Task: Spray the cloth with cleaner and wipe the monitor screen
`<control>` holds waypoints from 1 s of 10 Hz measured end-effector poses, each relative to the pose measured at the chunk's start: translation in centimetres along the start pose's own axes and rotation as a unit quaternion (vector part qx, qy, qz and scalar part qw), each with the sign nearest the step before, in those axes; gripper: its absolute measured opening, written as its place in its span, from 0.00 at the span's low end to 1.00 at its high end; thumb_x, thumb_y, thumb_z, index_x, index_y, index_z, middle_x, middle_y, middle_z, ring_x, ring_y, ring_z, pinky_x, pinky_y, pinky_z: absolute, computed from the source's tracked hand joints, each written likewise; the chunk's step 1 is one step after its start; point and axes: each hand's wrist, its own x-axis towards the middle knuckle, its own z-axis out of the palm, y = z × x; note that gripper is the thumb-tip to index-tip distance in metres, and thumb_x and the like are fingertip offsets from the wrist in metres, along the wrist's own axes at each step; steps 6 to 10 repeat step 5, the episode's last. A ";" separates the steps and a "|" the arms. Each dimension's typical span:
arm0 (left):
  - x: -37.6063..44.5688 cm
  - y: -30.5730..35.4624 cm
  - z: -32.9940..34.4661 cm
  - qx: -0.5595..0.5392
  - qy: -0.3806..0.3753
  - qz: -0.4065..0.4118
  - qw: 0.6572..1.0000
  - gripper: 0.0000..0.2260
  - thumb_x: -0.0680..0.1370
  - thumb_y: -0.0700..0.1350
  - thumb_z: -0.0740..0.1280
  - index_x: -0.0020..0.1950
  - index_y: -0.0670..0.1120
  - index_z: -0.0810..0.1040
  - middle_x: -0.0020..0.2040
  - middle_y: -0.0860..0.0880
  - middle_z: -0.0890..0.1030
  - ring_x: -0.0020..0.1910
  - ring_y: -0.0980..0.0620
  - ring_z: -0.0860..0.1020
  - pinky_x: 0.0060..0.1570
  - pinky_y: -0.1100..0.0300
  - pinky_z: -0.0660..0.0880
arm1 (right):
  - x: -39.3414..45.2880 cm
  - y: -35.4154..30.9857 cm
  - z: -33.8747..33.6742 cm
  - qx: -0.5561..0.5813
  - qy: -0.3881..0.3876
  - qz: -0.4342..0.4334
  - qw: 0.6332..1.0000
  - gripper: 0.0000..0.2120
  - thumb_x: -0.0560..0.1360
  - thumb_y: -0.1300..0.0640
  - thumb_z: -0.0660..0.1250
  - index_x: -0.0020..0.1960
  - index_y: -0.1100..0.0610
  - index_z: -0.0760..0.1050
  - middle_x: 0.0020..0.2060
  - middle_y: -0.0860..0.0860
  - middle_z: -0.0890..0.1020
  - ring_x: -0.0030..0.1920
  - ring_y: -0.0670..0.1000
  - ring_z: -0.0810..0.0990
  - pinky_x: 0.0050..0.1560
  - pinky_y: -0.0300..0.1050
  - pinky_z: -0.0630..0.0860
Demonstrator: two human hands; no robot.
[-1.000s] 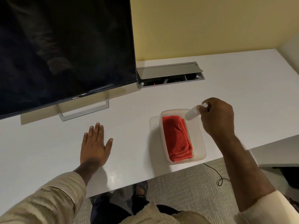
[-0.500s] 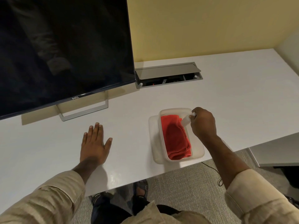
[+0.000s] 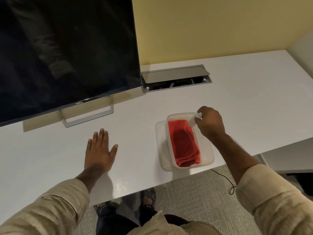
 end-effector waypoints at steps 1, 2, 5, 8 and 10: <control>-0.1 0.1 -0.2 -0.004 0.000 0.000 1.000 0.38 0.79 0.66 0.38 0.82 0.45 0.45 0.83 0.48 0.42 0.82 0.48 0.41 0.80 0.49 0.42 | 0.4 -0.1 0.0 0.019 -0.017 0.032 0.999 0.19 0.74 0.60 0.71 0.64 0.61 0.75 0.57 0.59 0.82 0.57 0.60 0.79 0.55 0.46 0.73; -0.1 0.1 -0.2 0.000 -0.006 0.001 1.000 0.38 0.79 0.66 0.39 0.82 0.45 0.44 0.83 0.48 0.42 0.81 0.48 0.40 0.80 0.50 0.42 | 0.8 -0.1 -0.1 0.065 -0.011 0.073 0.995 0.24 0.73 0.59 0.74 0.68 0.60 0.72 0.59 0.60 0.81 0.58 0.60 0.80 0.60 0.48 0.75; 0.0 0.3 -0.5 -0.013 -0.006 -0.005 1.000 0.37 0.79 0.66 0.40 0.82 0.45 0.44 0.83 0.48 0.42 0.82 0.48 0.40 0.79 0.51 0.40 | 0.5 -0.2 -0.6 0.127 0.019 0.105 0.986 0.33 0.72 0.57 0.76 0.73 0.59 0.66 0.62 0.60 0.79 0.61 0.61 0.78 0.62 0.51 0.75; 0.0 0.3 -0.5 -0.013 -0.006 -0.005 1.000 0.37 0.79 0.66 0.40 0.82 0.45 0.44 0.83 0.48 0.42 0.82 0.48 0.40 0.79 0.51 0.40 | 0.5 -0.2 -0.6 0.127 0.019 0.105 0.986 0.33 0.72 0.57 0.76 0.73 0.59 0.66 0.62 0.60 0.79 0.61 0.61 0.78 0.62 0.51 0.75; 0.0 0.3 -0.5 -0.013 -0.006 -0.005 1.000 0.37 0.79 0.66 0.40 0.82 0.45 0.44 0.83 0.48 0.42 0.82 0.48 0.40 0.79 0.51 0.40 | 0.5 -0.2 -0.6 0.127 0.019 0.105 0.986 0.33 0.72 0.57 0.76 0.73 0.59 0.66 0.62 0.60 0.79 0.61 0.61 0.78 0.62 0.51 0.75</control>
